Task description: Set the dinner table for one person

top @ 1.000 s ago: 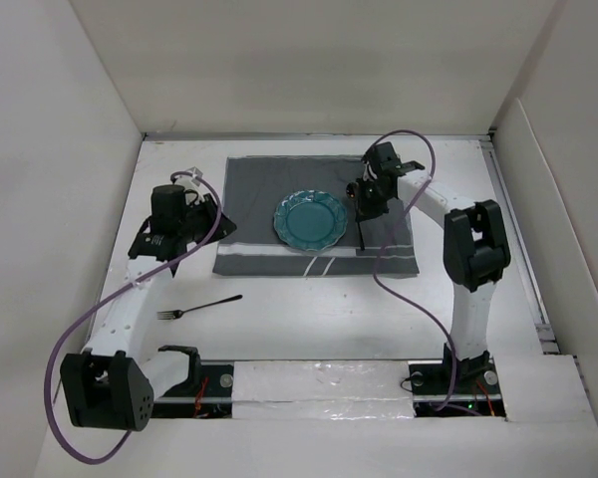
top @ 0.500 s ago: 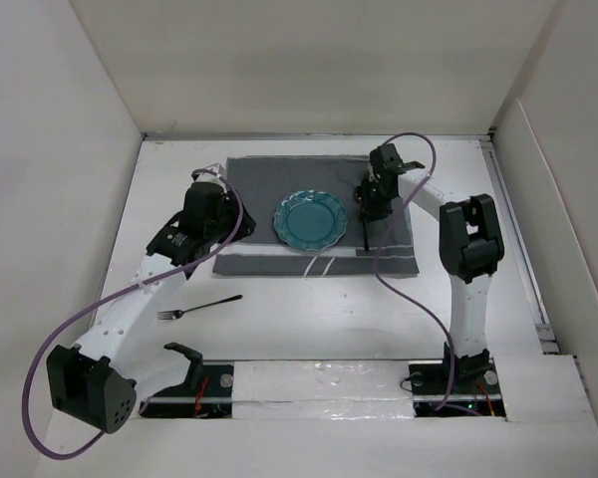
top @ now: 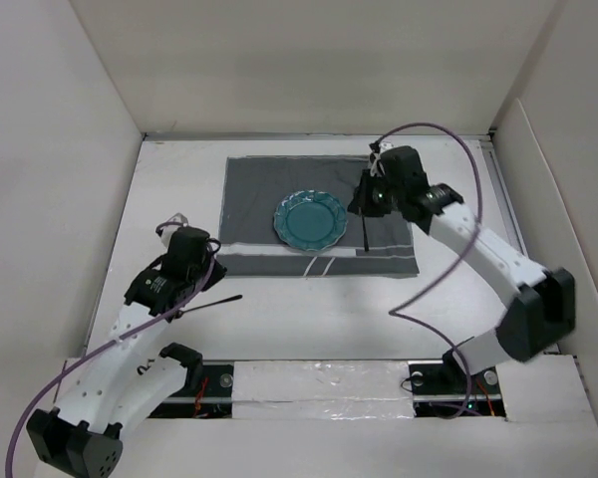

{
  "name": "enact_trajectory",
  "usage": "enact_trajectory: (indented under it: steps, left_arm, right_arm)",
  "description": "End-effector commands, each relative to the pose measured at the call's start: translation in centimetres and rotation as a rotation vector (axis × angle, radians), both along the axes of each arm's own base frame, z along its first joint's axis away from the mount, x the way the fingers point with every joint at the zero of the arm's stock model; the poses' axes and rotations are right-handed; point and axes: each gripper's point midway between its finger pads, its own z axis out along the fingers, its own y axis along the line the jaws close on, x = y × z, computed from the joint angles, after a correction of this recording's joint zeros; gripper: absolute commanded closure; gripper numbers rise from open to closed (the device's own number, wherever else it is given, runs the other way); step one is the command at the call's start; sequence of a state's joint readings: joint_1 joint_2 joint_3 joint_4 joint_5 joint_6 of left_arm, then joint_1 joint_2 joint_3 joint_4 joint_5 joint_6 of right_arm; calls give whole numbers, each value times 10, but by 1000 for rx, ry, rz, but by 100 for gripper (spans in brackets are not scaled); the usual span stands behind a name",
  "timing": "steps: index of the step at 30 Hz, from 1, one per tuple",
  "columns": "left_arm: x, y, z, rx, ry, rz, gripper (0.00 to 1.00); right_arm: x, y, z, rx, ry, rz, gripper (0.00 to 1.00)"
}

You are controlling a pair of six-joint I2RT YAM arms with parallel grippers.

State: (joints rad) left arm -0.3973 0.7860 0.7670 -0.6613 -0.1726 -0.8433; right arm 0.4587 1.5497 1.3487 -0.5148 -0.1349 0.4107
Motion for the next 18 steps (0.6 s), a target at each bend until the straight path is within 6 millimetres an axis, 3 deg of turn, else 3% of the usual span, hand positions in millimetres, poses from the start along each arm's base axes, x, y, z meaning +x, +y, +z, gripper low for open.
enact_trajectory:
  steps: [1,3,5,6,9,10,12,13,15,16,17,18]
  left_arm:
    - [-12,11,-8,-10,83,123,100]
    - [-14,26,-21,81,154,174,100]
    - [-4,42,-13,166,138,243,100]
    - [7,46,7,182,86,270,100]
    - [26,53,41,175,33,313,100]
    - [37,50,75,150,-42,308,100]
    - [49,50,117,142,-148,292,94]
    - [55,48,158,109,-246,283,92]
    - [62,44,202,109,-351,229,82]
    - [61,43,239,84,-432,213,81]
    - [68,35,246,100,-430,162,80]
    - [67,21,280,63,-483,74,79]
  right_arm:
    - [-52,30,22,136,-55,104,100]
    - [-83,35,15,170,-51,142,100]
    - [-102,45,9,230,-38,219,100]
    - [-122,61,7,278,-22,331,100]
    - [-145,85,4,252,-7,478,100]
    - [-154,103,6,237,-21,523,100]
    - [-160,125,9,240,-67,588,100]
    - [-162,136,8,238,-72,610,100]
    - [-167,169,0,228,-75,678,100]
    - [-169,180,-4,216,-72,700,100]
    - [-175,203,-8,199,-83,758,100]
    - [-182,225,-9,208,-114,804,100]
